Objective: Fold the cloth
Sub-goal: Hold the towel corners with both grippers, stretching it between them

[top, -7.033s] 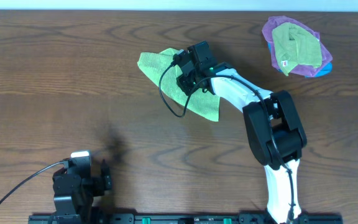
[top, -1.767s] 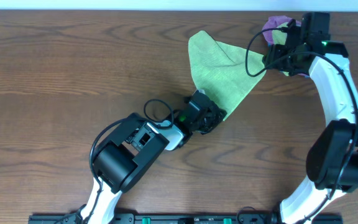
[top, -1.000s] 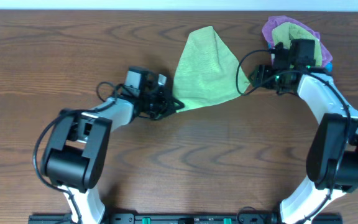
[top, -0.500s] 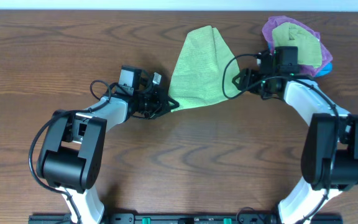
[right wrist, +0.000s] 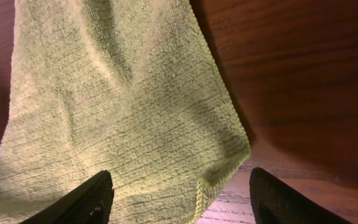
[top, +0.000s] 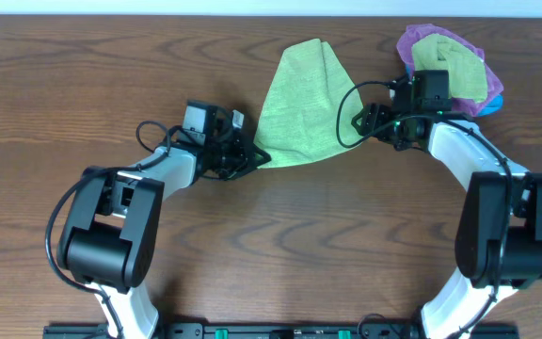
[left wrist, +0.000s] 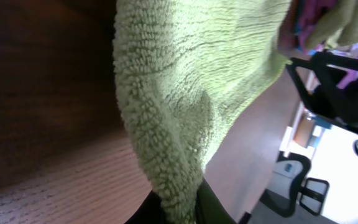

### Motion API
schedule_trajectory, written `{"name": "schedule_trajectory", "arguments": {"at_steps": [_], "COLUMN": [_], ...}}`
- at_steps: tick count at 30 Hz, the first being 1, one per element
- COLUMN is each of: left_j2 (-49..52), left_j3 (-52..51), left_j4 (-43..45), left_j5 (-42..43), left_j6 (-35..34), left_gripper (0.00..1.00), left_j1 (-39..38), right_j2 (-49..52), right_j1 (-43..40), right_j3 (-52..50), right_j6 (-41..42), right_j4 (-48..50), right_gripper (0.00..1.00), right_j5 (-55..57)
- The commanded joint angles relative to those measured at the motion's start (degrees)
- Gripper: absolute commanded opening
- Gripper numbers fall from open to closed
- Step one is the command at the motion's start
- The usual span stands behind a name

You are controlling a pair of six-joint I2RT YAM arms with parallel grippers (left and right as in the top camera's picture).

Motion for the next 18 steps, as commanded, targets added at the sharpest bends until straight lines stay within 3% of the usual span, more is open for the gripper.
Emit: {"name": "schedule_trajectory", "arguments": {"at_steps": [1, 13, 18], "left_j2": [-1.11, -1.09, -1.09], "left_j3": [-0.20, -0.31, -0.31], "left_j4": [-1.60, -5.55, -4.22], "left_j5": [-5.97, -18.16, -22.58], "left_j6": [1.14, 0.33, -0.55], "left_gripper": [0.13, 0.45, 0.45], "left_j1": [-1.60, -6.62, -7.39], "right_j2": [-0.04, -0.04, -0.04], "right_j1": [0.15, 0.15, 0.15], "right_j3": [-0.37, -0.37, -0.37], "right_j6": [1.60, 1.77, 1.75], "right_j4": [0.02, 0.02, -0.11], "right_gripper": [0.71, 0.69, 0.70], "right_j5": [0.35, -1.44, -1.84]}}
